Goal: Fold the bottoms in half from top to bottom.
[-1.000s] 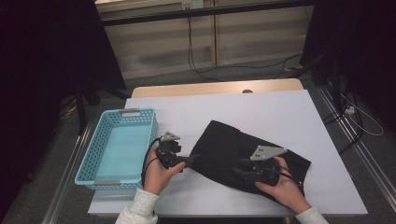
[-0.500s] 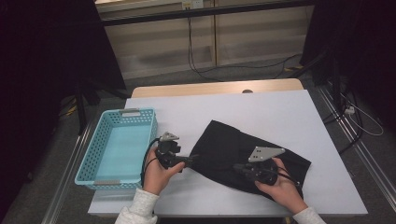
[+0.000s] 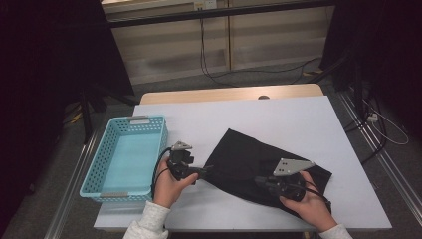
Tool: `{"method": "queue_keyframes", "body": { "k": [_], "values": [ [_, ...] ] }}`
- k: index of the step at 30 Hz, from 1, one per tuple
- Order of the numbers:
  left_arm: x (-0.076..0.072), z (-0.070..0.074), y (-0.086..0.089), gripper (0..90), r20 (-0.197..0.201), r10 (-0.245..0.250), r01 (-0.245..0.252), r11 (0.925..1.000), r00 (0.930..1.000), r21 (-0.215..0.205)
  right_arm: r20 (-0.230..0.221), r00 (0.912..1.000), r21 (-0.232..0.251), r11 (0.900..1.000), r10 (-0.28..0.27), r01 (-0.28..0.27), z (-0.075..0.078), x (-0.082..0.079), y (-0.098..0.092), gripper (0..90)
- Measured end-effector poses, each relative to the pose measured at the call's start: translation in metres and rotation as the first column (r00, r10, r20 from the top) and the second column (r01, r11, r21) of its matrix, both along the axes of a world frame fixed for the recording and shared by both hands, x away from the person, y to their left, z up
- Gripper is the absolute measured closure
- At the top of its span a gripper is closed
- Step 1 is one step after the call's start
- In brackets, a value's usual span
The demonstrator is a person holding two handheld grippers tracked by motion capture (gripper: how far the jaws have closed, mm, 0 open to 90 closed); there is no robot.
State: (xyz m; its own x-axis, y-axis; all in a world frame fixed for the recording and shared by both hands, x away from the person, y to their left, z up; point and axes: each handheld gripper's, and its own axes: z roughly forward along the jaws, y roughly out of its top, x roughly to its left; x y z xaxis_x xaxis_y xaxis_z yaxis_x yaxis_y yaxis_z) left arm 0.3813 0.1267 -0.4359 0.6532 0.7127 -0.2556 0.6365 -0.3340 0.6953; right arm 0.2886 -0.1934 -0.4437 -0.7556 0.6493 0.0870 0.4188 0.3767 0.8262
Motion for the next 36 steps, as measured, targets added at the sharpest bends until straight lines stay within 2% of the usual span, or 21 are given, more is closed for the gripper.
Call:
{"method": "queue_keyframes", "body": {
  "k": [15,21,25,26,31,33,34,36],
  "values": [
    [0.002,0.002,-0.004,12.2,-0.001,-0.012,0.012,0.9999,0.9999,-0.003,0.010,0.9998,-0.006,1.000,-0.020,0.020,0.000,-0.011,-0.008,89.8],
    [0.003,0.000,-0.006,12.2,-0.011,-0.021,0.021,0.9998,0.9997,0.002,-0.009,0.9999,-0.028,1.000,-0.011,0.011,-0.003,-0.013,-0.010,89.8],
    [0.003,0.000,-0.008,12.2,-0.005,-0.023,0.023,0.9997,0.9997,0.003,0.000,1.0000,-0.043,0.999,0.003,-0.003,-0.001,-0.018,-0.010,89.6],
    [0.003,0.000,-0.008,12.2,-0.007,-0.023,0.023,0.9997,0.9997,0.003,-0.009,0.9999,-0.035,0.999,0.005,-0.006,-0.001,-0.018,-0.011,87.9],
    [0.002,0.001,-0.007,12.0,-0.003,-0.021,0.021,0.9997,0.9998,0.009,-0.016,0.9983,-0.021,0.998,-0.057,0.056,0.004,-0.011,-0.017,61.1],
    [0.002,0.001,-0.006,12.0,-0.005,-0.025,0.025,0.9996,0.9997,0.012,-0.009,0.9948,-0.018,0.995,-0.102,0.101,0.007,-0.003,-0.022,60.9],
    [0.001,0.001,-0.006,12.0,-0.003,-0.020,0.020,0.9998,0.9998,0.009,-0.015,0.9910,-0.015,0.991,-0.133,0.133,0.008,0.003,-0.024,57.4],
    [0.000,0.001,-0.006,12.0,-0.006,-0.015,0.015,0.9998,0.9999,0.008,-0.019,0.9856,-0.011,0.986,-0.168,0.168,0.005,0.016,-0.025,57.5]
  ]
}}
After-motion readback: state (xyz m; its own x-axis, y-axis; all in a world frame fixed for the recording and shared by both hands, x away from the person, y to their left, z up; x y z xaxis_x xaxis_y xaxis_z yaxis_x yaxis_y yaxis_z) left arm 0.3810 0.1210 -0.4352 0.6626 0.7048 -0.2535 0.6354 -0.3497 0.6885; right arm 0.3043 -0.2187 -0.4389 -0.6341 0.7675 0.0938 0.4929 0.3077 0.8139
